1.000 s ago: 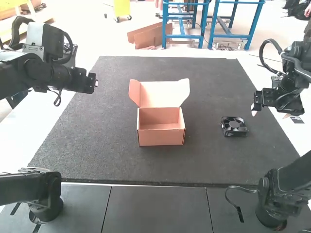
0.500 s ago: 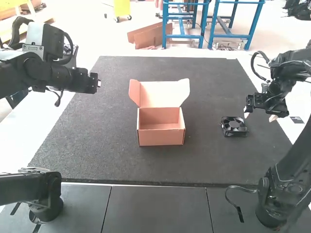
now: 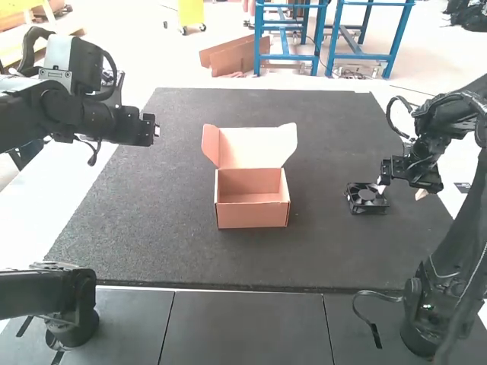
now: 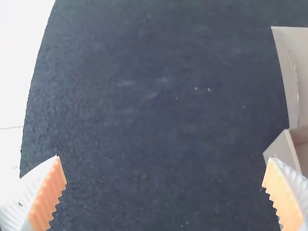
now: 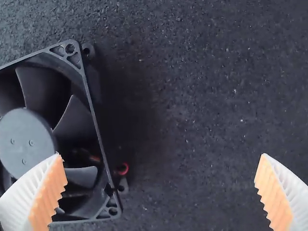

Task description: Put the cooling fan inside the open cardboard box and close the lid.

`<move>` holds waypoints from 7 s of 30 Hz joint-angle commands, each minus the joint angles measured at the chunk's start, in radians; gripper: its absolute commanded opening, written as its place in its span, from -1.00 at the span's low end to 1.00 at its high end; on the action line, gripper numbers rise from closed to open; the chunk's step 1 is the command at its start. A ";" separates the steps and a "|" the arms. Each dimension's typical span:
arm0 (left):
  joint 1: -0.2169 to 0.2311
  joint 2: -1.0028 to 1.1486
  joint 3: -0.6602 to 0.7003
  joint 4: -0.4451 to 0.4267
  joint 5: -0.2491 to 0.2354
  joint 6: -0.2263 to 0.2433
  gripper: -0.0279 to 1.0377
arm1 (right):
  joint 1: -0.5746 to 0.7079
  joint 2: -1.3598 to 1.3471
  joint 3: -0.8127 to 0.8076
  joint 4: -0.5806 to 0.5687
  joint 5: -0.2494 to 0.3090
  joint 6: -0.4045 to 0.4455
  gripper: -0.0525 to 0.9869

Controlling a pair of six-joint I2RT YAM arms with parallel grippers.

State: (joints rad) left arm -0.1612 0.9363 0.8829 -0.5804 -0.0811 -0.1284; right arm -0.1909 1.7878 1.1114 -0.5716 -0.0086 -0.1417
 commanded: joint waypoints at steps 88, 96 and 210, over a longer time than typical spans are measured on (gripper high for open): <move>0.005 -0.110 -0.033 -0.136 0.024 0.072 0.87 | 0.772 -0.450 0.295 -0.484 -0.258 0.591 -0.91; 0.005 -0.140 -0.052 -0.147 0.024 0.072 0.87 | 0.851 -0.338 0.343 -0.404 -0.258 0.668 -0.91; -0.069 0.578 0.171 0.398 -0.011 0.001 0.87 | 0.585 -0.087 0.335 0.179 -0.067 0.183 0.84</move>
State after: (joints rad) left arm -0.2291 1.5108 1.0180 -0.1928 -0.0826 -0.1211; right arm 0.4179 1.6821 1.3964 -0.3801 -0.0307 0.0505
